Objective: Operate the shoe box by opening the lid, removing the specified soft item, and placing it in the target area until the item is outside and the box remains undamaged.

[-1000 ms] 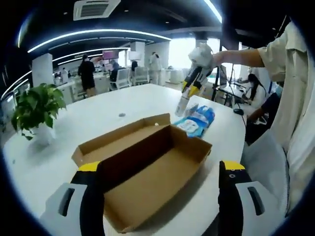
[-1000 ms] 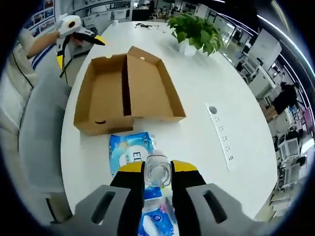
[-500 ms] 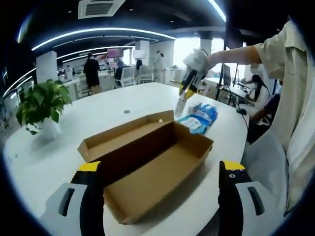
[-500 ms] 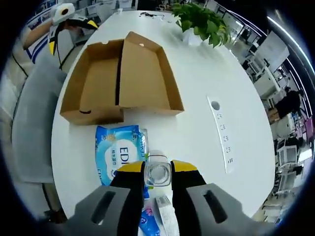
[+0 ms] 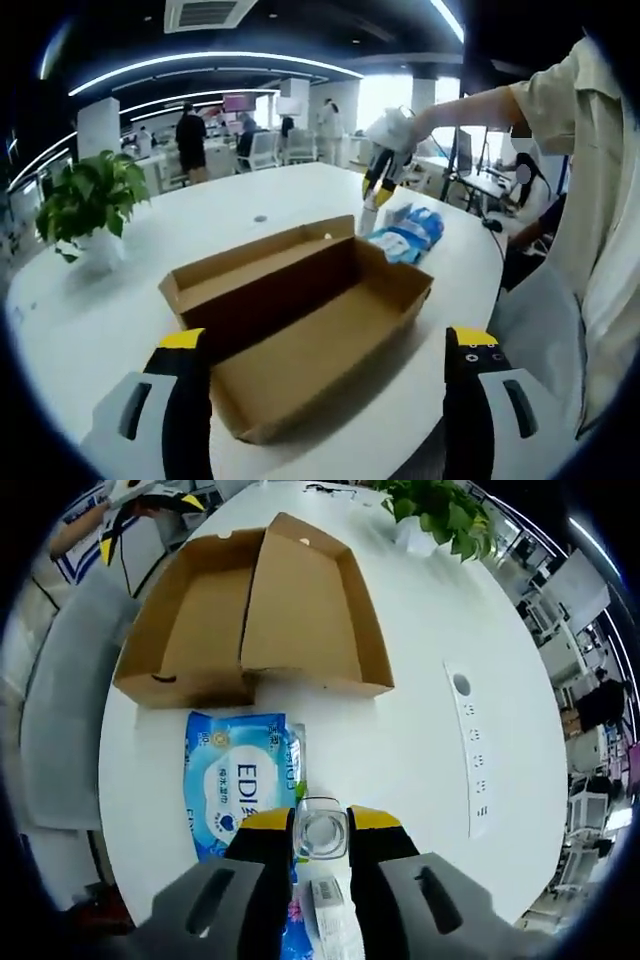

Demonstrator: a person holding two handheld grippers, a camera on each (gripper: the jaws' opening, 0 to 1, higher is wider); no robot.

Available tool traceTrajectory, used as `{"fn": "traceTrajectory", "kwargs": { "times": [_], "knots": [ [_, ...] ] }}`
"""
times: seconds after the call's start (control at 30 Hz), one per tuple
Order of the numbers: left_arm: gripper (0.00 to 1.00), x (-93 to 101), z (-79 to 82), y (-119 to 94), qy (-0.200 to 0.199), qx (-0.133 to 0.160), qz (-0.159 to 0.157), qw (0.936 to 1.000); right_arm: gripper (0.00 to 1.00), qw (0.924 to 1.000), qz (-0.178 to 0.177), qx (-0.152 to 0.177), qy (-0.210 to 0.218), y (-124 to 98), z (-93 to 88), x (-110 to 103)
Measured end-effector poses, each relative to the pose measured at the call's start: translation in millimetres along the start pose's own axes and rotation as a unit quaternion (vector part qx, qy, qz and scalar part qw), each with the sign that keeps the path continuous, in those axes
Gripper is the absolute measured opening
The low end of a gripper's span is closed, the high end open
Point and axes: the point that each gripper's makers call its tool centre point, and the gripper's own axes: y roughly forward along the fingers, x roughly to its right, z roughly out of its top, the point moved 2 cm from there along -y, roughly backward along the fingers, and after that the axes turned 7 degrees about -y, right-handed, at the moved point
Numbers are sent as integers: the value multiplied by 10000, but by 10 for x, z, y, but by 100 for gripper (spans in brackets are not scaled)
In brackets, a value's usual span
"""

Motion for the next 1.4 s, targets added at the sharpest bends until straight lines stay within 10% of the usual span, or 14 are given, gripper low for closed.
{"fn": "traceTrajectory", "kwargs": {
  "times": [1.4],
  "knots": [
    [93,-253,-160,-40,-108,-194,410,9989,21,9996,71,-59,-266,50,-3,162]
  ]
}}
